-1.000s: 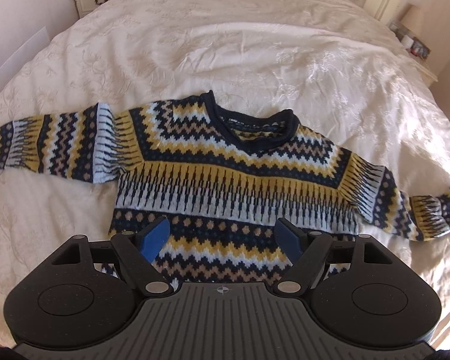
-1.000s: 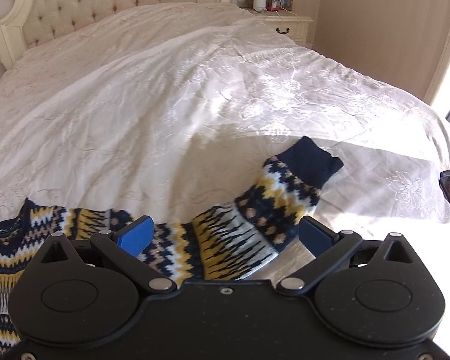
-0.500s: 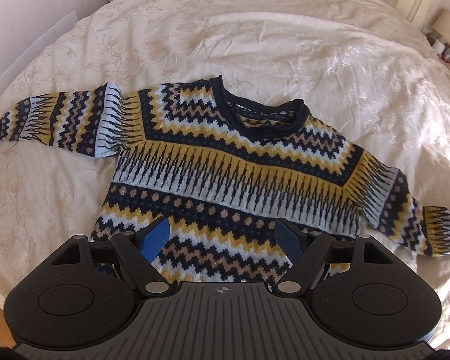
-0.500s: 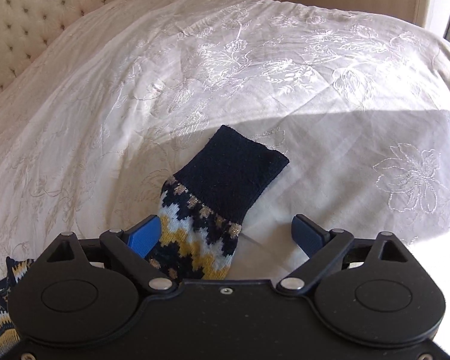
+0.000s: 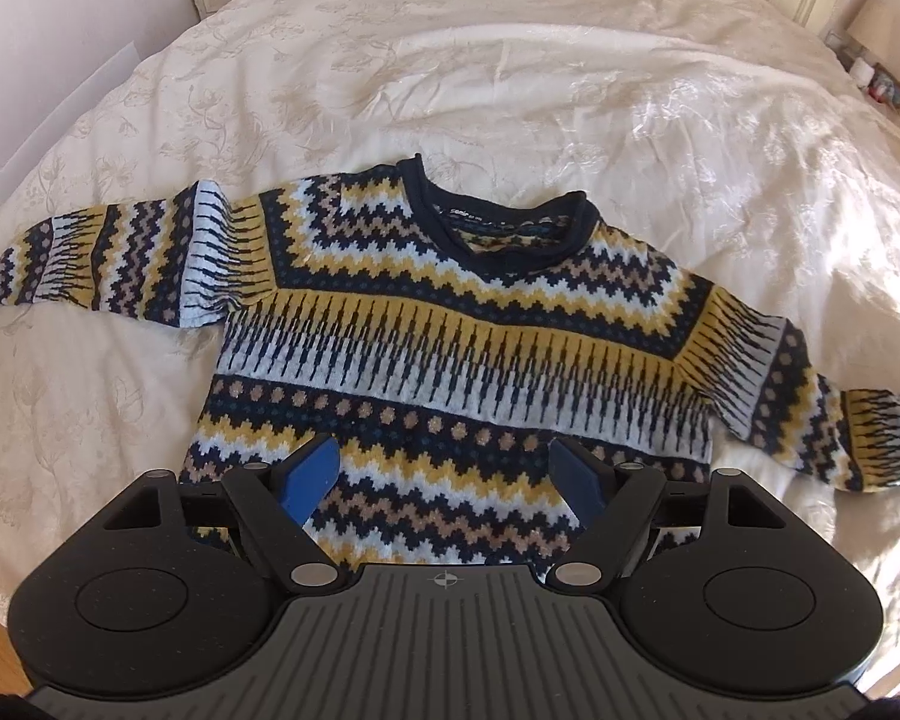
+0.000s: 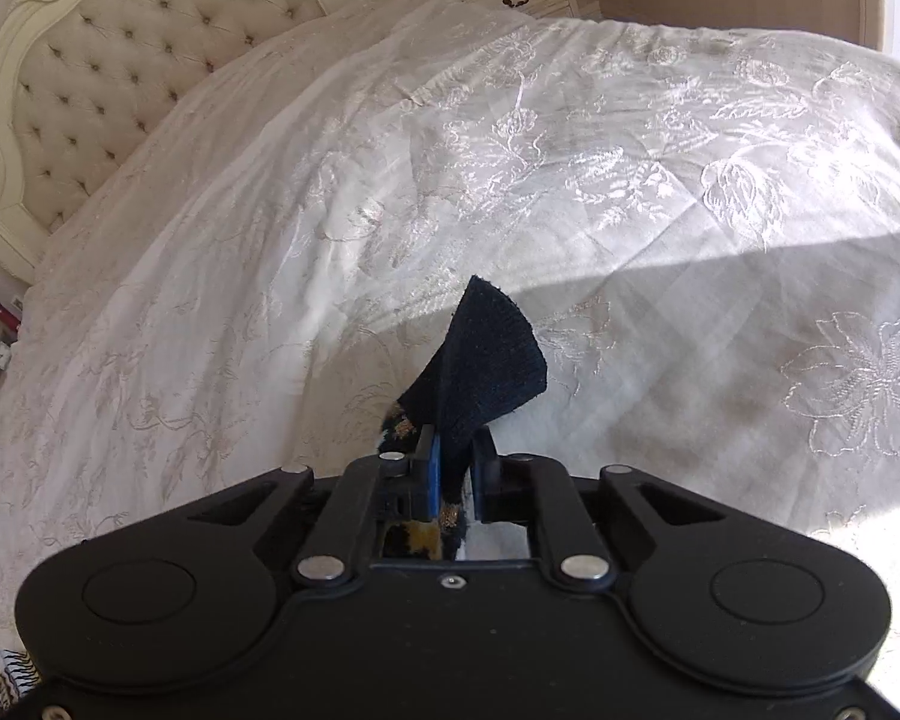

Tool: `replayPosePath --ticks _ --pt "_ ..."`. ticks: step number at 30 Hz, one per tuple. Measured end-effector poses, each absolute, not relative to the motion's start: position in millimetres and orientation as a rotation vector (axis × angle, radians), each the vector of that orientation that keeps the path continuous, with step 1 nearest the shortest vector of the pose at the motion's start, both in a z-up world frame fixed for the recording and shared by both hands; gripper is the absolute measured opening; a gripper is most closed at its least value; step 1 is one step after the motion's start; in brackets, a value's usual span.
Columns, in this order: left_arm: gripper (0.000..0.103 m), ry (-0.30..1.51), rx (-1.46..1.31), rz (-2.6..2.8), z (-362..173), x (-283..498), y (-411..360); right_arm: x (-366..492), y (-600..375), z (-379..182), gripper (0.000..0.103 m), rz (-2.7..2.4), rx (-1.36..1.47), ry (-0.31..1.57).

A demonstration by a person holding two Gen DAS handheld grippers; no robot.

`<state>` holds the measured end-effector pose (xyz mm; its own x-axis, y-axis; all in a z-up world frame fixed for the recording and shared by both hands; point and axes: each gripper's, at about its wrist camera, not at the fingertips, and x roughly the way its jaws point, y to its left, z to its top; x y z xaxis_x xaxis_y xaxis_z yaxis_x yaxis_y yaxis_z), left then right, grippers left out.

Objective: Fold small clothes
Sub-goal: 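Lift the cuff with the right gripper and fold the sleeve across the sweater body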

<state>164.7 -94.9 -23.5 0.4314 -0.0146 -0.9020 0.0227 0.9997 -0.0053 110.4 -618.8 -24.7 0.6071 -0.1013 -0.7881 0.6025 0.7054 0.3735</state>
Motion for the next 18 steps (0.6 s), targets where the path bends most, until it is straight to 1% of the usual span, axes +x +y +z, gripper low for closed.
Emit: replayPosePath --ticks 6,10,15,18 --pt "0.076 1.105 -0.005 -0.076 -25 167 -83 76 -594 35 0.017 -0.469 0.624 0.731" --pt "0.076 1.102 -0.007 -0.114 -30 167 -67 68 -570 58 0.017 -0.512 0.566 0.717" --pt "0.076 1.095 0.022 -0.164 -34 169 -35 97 -520 74 0.018 -0.477 0.49 0.735" --pt "0.076 1.088 0.013 -0.174 -34 171 -9 124 -474 82 0.018 -0.396 0.429 0.734"
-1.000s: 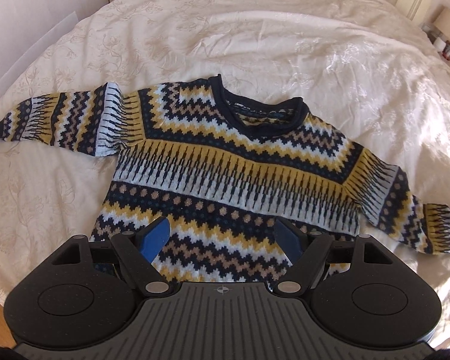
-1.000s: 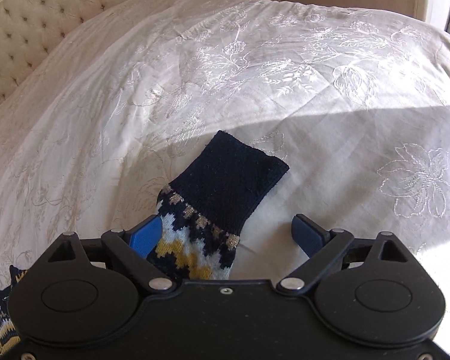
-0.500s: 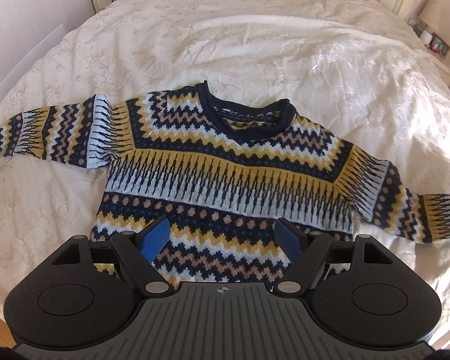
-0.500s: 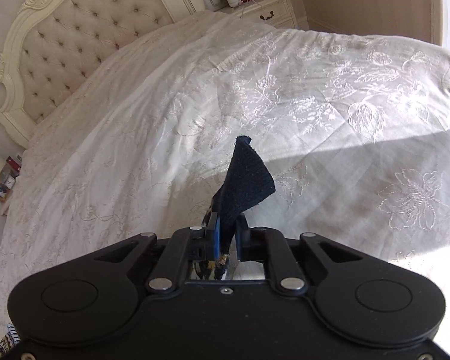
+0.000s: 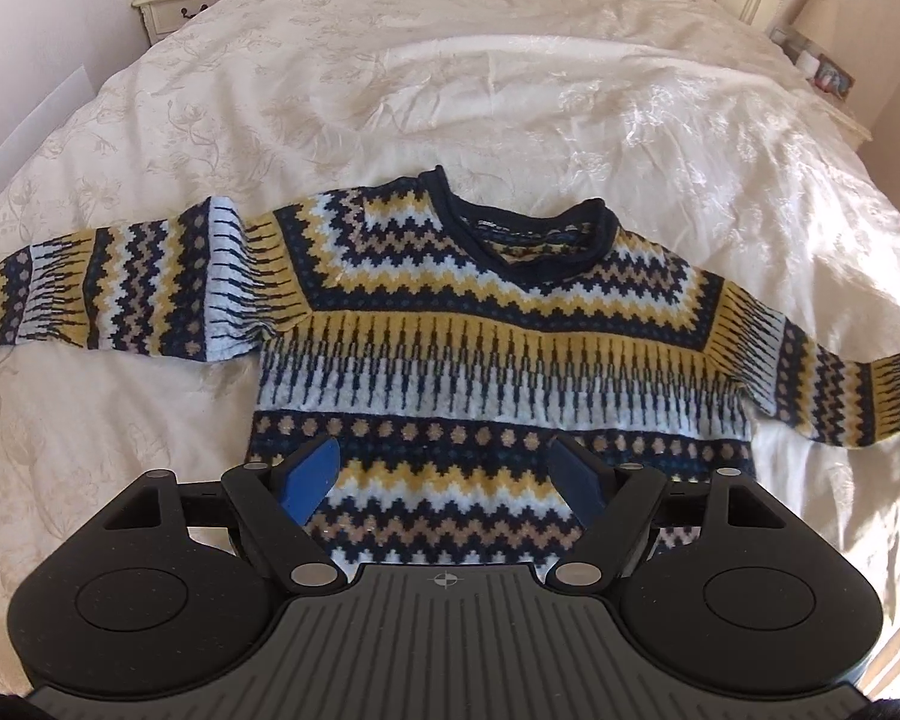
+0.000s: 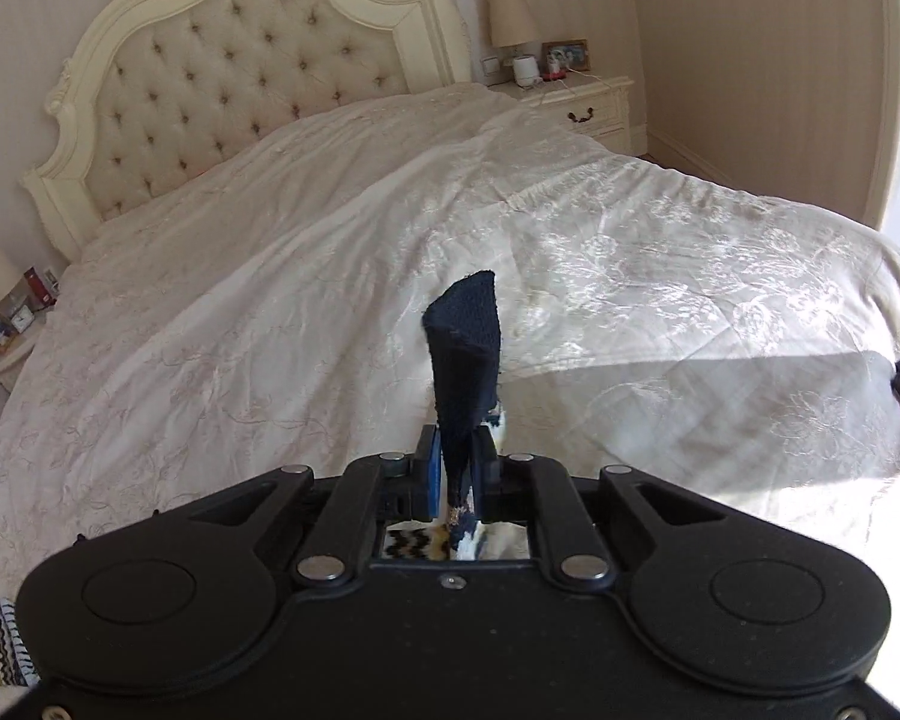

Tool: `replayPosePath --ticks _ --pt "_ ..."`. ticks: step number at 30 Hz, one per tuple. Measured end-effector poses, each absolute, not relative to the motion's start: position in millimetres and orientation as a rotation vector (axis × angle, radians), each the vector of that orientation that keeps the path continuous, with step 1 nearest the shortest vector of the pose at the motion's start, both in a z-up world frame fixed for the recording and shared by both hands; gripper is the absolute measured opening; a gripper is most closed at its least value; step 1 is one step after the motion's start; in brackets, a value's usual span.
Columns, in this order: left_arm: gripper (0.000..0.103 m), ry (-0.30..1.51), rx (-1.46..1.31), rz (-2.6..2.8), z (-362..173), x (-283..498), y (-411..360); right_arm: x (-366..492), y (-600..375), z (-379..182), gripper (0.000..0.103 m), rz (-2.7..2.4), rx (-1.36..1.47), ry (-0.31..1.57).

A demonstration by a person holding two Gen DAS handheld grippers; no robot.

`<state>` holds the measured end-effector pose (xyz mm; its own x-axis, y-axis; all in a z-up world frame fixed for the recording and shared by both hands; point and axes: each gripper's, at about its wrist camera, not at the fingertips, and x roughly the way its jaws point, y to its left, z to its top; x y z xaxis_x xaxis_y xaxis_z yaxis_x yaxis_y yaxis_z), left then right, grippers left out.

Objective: Fold small clothes
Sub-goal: 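Lift the cuff with the right gripper and fold the sleeve across the sweater body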

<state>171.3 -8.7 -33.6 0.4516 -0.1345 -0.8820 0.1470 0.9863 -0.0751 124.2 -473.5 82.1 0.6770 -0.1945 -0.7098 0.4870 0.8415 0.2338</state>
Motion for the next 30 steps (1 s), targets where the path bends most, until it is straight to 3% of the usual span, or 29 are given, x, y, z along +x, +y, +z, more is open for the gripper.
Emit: replayPosePath --ticks 10,15,17,19,21,22,23,25,30 --pt "0.076 1.122 -0.038 -0.169 -40 183 79 229 -296 62 0.018 -0.02 0.378 0.774" --pt "0.075 1.111 -0.036 -0.176 -41 189 102 233 -226 39 0.027 0.075 0.379 0.822" --pt "0.075 1.095 -0.038 -0.177 -39 191 107 226 -205 39 0.049 0.058 0.33 0.821" --pt "0.072 1.071 -0.04 -0.188 -36 191 108 211 -192 47 0.054 0.041 0.267 0.755" --pt "0.069 1.03 -0.019 -0.19 -32 192 103 195 -183 60 0.071 0.014 0.205 0.673" --pt "0.069 1.011 -0.002 -0.186 -29 192 99 187 -180 66 0.095 -0.005 0.173 0.625" --pt "0.069 0.994 0.012 -0.187 -27 192 94 178 -180 72 0.101 -0.026 0.141 0.567" --pt "0.069 0.973 0.022 -0.191 -24 192 84 169 -182 79 0.102 -0.048 0.072 0.511" --pt "0.069 0.983 -0.003 -0.207 -25 195 53 180 -203 64 0.102 -0.177 -0.06 0.584"
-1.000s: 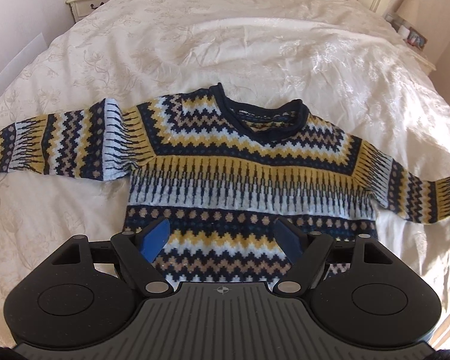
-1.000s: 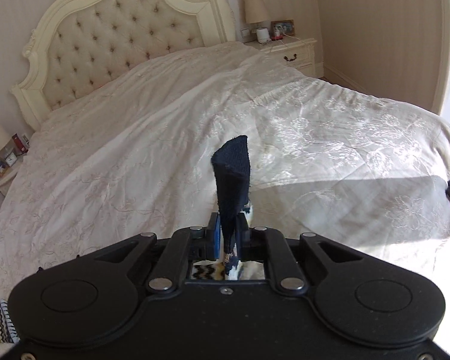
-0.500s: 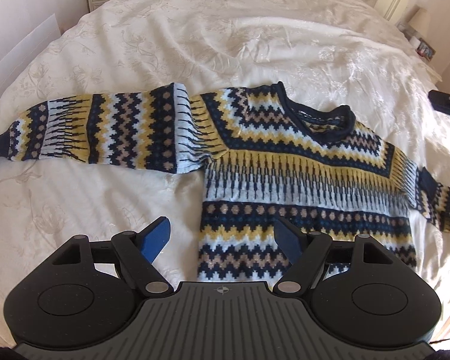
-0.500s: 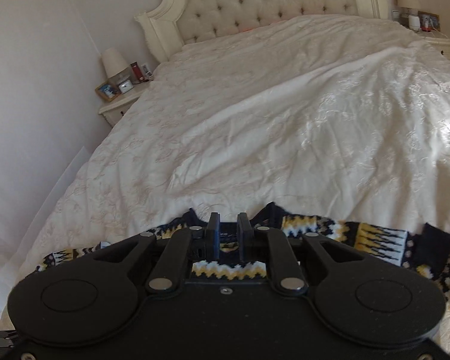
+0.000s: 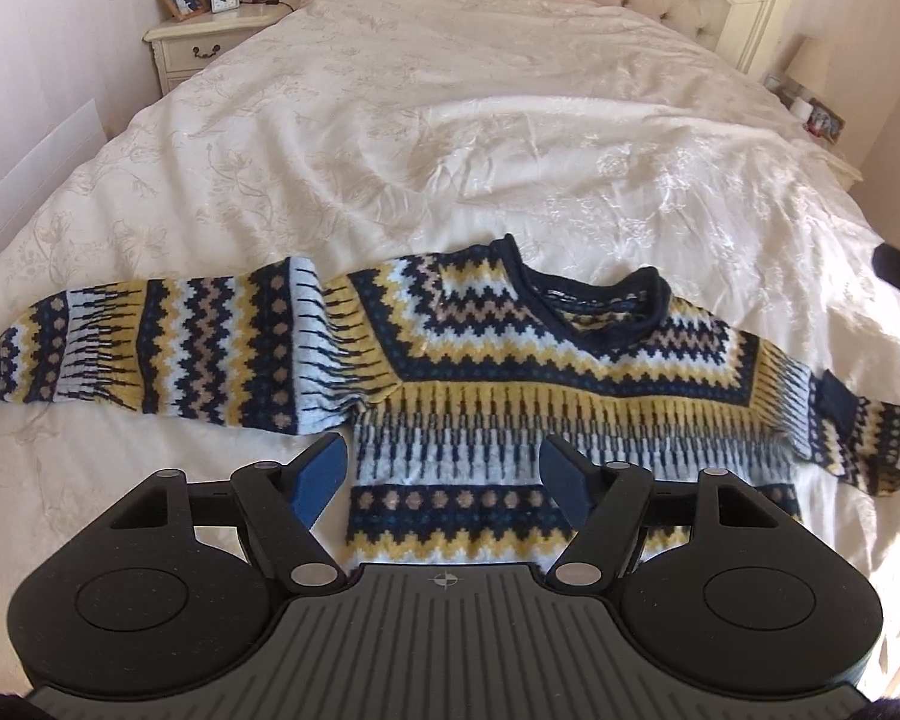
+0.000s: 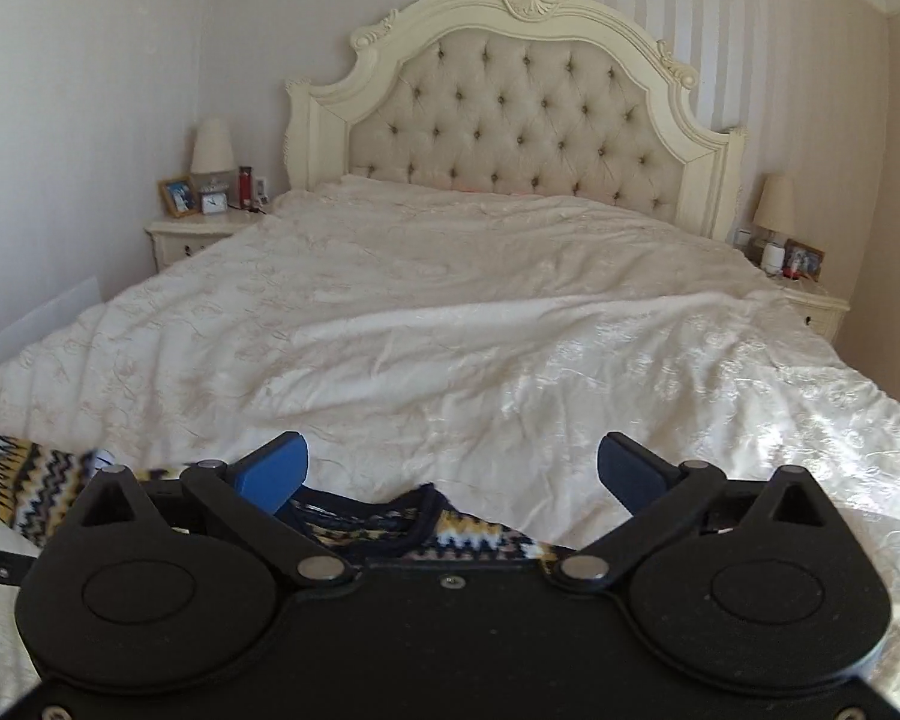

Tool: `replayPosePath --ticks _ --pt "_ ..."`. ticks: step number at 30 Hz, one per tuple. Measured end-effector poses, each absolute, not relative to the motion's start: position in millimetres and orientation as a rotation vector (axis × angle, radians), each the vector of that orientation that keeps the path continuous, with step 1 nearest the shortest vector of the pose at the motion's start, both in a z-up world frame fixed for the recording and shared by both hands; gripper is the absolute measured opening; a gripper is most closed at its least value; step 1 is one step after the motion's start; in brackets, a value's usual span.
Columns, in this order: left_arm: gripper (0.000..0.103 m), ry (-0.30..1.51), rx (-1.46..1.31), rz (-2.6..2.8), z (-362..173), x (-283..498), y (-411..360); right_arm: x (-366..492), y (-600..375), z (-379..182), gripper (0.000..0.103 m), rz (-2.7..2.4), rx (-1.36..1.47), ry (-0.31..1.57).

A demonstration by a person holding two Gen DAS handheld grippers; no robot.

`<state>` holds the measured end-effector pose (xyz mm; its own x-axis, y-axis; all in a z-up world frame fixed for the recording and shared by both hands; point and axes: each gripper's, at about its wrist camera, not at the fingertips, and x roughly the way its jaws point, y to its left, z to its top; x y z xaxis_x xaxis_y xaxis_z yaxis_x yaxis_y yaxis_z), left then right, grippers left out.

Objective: Fold small clothes
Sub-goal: 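Lift the cuff with the right gripper and fold the sleeve across the sweater body, then lower the cuff onto the sweater body and open the right gripper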

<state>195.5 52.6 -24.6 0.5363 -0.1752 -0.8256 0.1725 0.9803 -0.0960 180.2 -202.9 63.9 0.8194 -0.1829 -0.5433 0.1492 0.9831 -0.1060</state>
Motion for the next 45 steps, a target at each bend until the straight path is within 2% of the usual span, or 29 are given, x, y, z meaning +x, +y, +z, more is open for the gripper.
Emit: replayPosePath --ticks 4,8,12,13,15,16,21,29,32,33,35,40,45 --pt "0.069 0.958 0.057 -0.196 -24 191 19 190 -240 34 0.102 -0.276 -0.063 0.621" --pt "0.069 0.893 0.167 -0.185 -23 187 -14 186 -278 13 0.102 -0.42 -0.049 0.541" --pt "0.069 0.923 0.186 -0.186 -30 192 -35 203 -317 -15 0.102 -0.422 -0.062 0.703" --pt "0.069 0.938 0.186 -0.184 -33 194 -39 205 -326 -24 0.099 -0.406 -0.047 0.737" --pt "0.069 0.968 0.18 -0.182 -37 197 -45 208 -340 -42 0.073 -0.388 -0.029 0.79" --pt "0.069 0.978 0.181 -0.177 -39 199 -48 211 -347 -56 0.069 -0.375 -0.028 0.839" --pt "0.069 1.024 0.205 -0.173 -49 204 -58 221 -365 -101 0.066 -0.381 -0.061 0.973" --pt "0.069 1.091 0.207 -0.165 -61 216 -61 231 -359 -142 0.065 -0.314 -0.19 1.06" --pt "0.069 1.096 0.206 -0.171 -62 220 -60 232 -365 -143 0.049 -0.319 -0.187 1.058" --pt "0.069 1.095 0.204 -0.174 -62 221 -59 232 -369 -142 0.034 -0.32 -0.159 1.06" --pt "0.069 1.096 0.197 -0.18 -63 221 -58 232 -378 -137 0.018 -0.343 -0.103 1.07" --pt "0.069 1.097 0.171 -0.193 -65 221 -49 223 -389 -105 0.015 -0.364 0.03 1.033" --pt "0.069 1.093 0.147 -0.21 -67 216 -32 211 -362 -46 0.015 -0.287 0.106 0.913"
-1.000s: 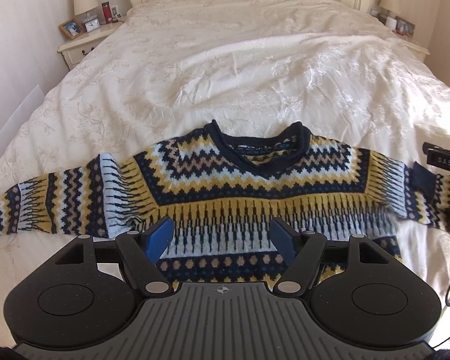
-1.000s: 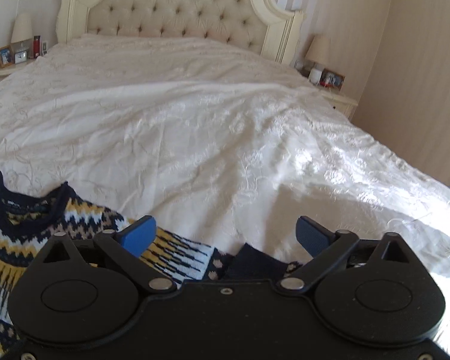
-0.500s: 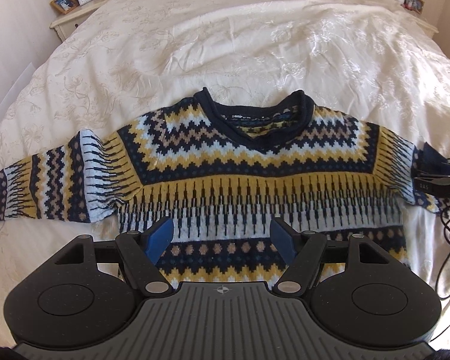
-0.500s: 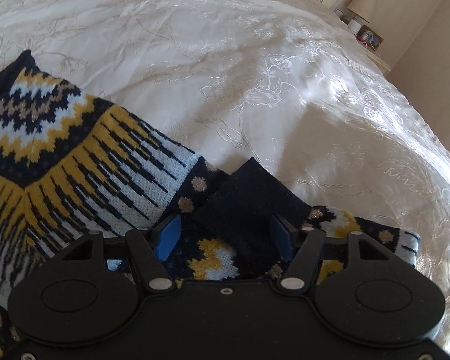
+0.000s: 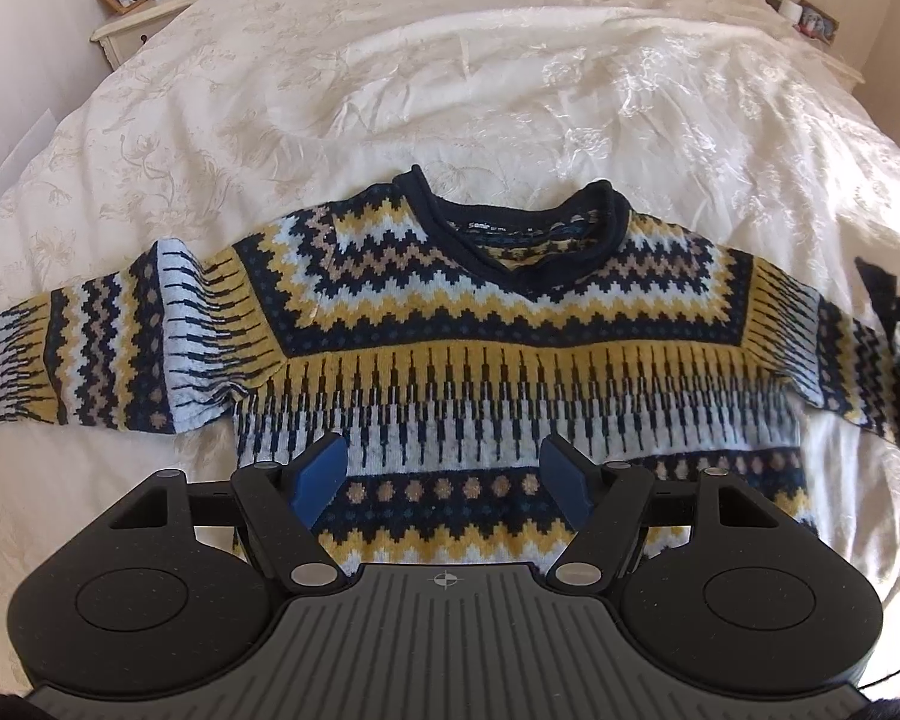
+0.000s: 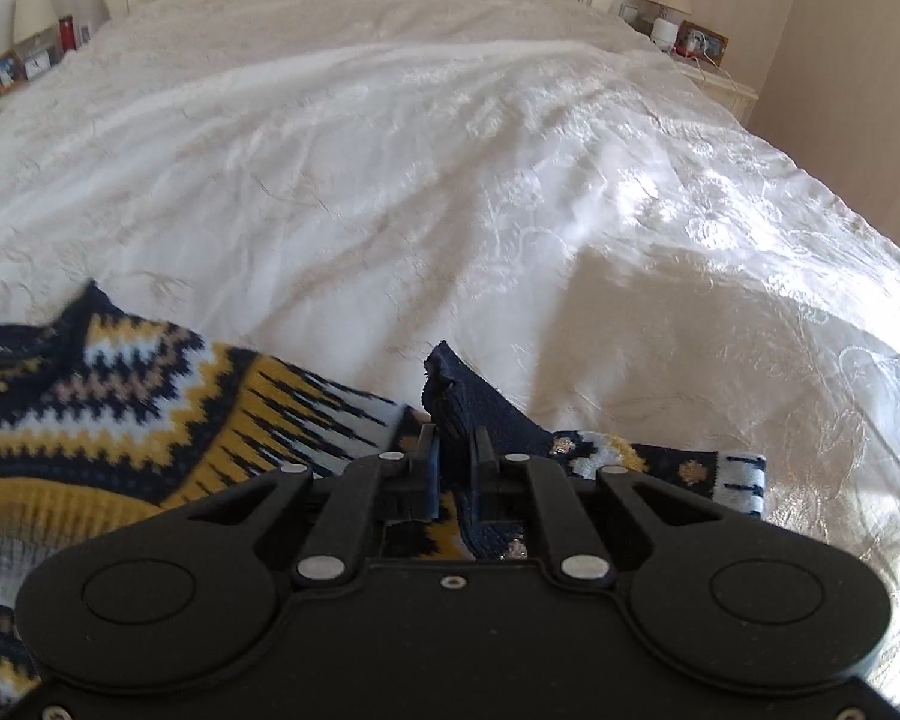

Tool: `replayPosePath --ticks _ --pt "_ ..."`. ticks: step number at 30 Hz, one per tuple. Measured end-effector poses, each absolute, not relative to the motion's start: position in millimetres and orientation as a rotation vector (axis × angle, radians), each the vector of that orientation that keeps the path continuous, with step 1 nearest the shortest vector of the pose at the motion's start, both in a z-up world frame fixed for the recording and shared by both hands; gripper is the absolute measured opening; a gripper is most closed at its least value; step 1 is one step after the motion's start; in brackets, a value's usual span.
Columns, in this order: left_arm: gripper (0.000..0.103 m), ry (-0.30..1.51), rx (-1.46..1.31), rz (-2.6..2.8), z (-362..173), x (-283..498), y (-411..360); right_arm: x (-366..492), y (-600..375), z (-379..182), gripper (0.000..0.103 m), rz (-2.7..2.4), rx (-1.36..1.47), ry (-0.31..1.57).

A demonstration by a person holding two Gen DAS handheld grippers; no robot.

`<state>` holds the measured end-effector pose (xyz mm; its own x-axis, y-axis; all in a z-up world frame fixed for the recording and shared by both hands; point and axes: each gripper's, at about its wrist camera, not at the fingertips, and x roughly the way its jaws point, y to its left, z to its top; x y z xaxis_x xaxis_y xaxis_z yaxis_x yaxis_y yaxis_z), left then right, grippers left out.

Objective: Fold small clothes
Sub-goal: 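Lower the cuff onto the sweater body and open the right gripper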

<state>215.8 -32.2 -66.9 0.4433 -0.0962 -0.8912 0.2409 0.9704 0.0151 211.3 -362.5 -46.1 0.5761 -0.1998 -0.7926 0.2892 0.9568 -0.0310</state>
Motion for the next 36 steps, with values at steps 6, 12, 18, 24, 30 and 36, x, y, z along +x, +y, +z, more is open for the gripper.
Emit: replayPosePath --ticks 6,12,18,24,30,36 --pt "0.069 1.092 0.116 -0.202 -69 212 3 226 -287 9 0.015 -0.081 0.175 0.802" --pt "0.069 1.079 0.098 -0.157 -65 210 51 256 -184 6 0.015 0.144 0.214 0.797" --pt "0.069 1.078 0.087 -0.099 -64 207 98 275 -99 -25 0.015 0.301 0.228 0.855" --pt "0.069 1.087 0.069 -0.056 -66 203 128 280 -52 -54 0.015 0.358 0.205 0.918" --pt "0.069 1.096 0.068 -0.05 -69 199 137 276 -32 -64 0.023 0.38 0.218 0.947" --pt "0.069 1.099 0.079 -0.071 -71 200 131 272 -41 -64 0.052 0.406 0.298 0.937"
